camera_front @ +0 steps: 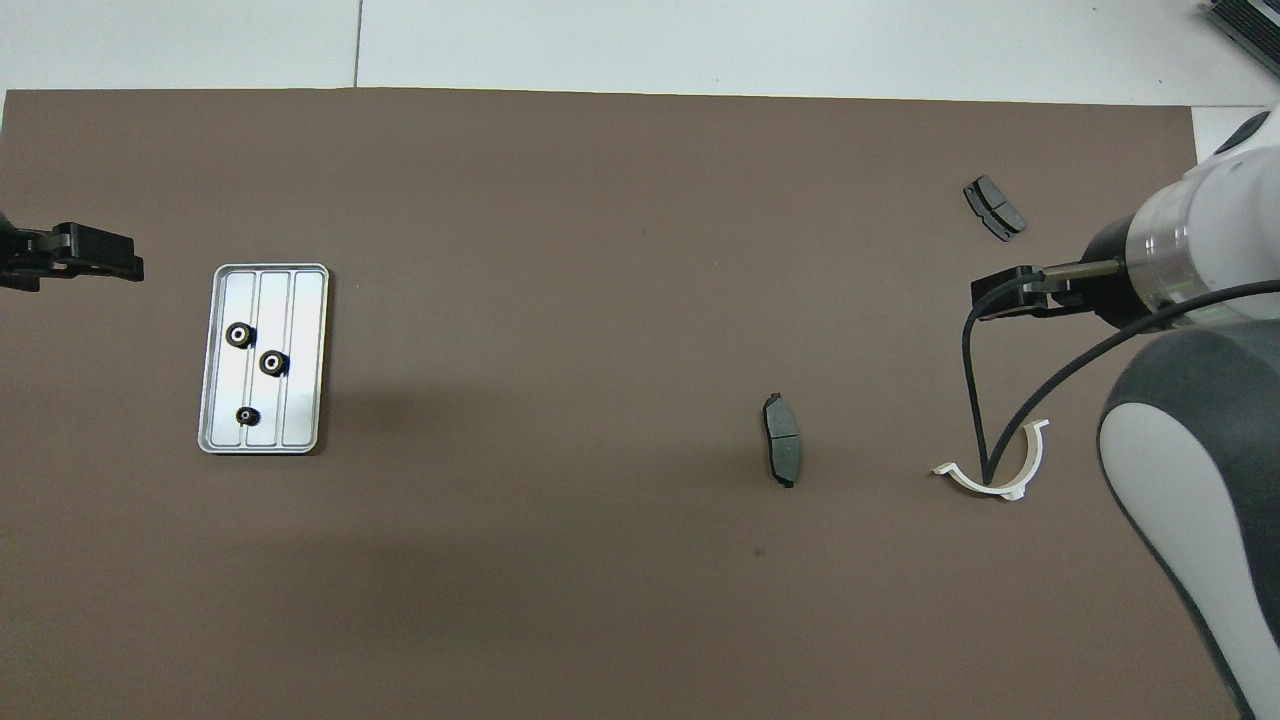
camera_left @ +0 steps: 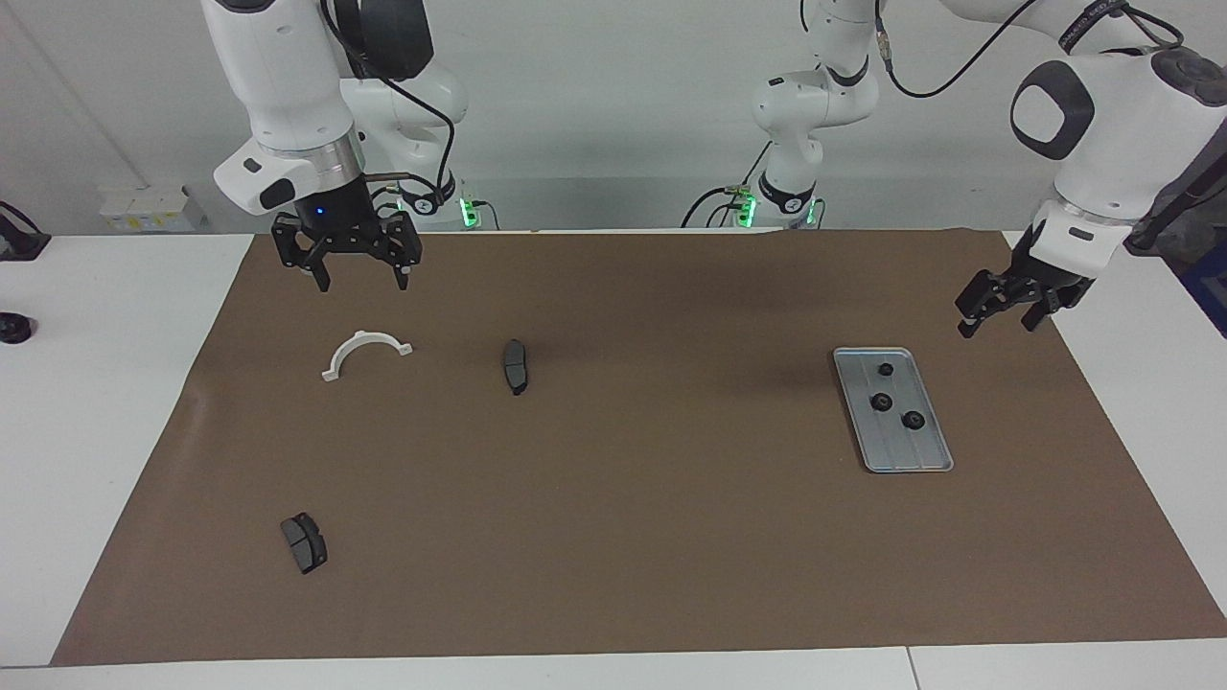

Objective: Place bearing gear from tray to pile
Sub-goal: 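Reach the left gripper down to a black gear on the tray, then close the left gripper on the black gear and lift it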

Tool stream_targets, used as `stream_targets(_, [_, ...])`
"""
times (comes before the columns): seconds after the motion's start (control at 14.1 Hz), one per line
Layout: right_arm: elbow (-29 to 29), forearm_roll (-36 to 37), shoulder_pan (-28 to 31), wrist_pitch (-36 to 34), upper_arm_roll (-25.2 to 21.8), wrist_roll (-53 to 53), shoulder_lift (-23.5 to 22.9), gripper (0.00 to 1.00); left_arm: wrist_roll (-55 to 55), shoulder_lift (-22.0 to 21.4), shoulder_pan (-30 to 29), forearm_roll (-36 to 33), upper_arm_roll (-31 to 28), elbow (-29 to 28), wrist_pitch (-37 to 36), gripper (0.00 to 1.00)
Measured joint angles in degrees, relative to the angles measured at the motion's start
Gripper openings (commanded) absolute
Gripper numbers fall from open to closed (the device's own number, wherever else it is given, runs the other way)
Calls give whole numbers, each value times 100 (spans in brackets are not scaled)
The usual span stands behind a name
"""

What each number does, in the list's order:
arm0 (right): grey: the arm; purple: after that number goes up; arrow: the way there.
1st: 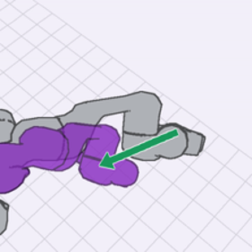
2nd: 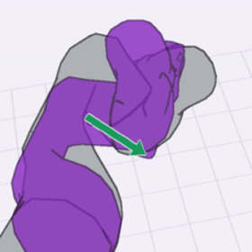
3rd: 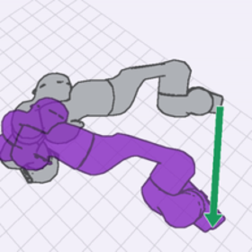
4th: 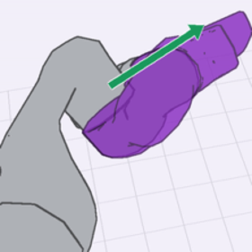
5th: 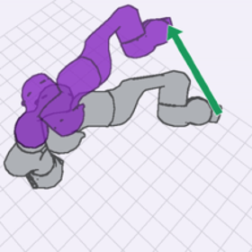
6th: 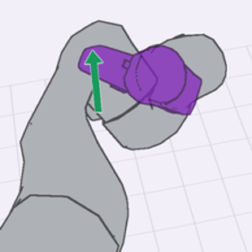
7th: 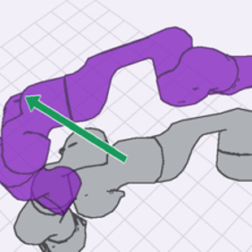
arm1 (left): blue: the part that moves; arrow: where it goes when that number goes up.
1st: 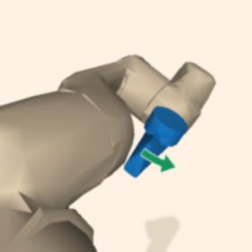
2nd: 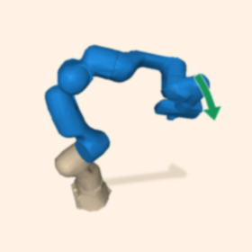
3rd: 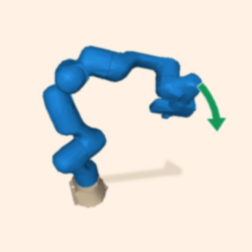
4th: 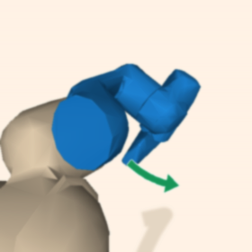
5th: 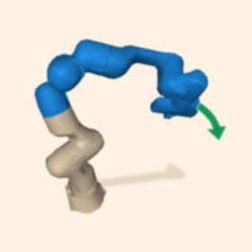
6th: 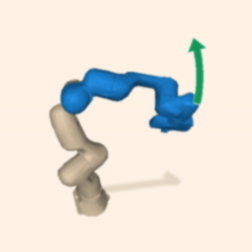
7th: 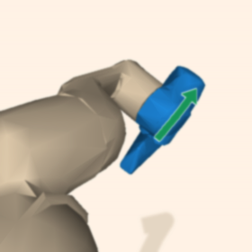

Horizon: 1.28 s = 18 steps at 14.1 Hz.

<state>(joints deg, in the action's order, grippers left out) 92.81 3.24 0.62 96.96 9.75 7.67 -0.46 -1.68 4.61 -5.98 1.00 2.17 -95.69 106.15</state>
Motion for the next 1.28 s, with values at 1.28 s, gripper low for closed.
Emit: stream_targets(1.28, [0, 0, 0, 0, 0, 0, 0, 100, -2, 291, 197, 38, 64, -2102, 2023, 98])
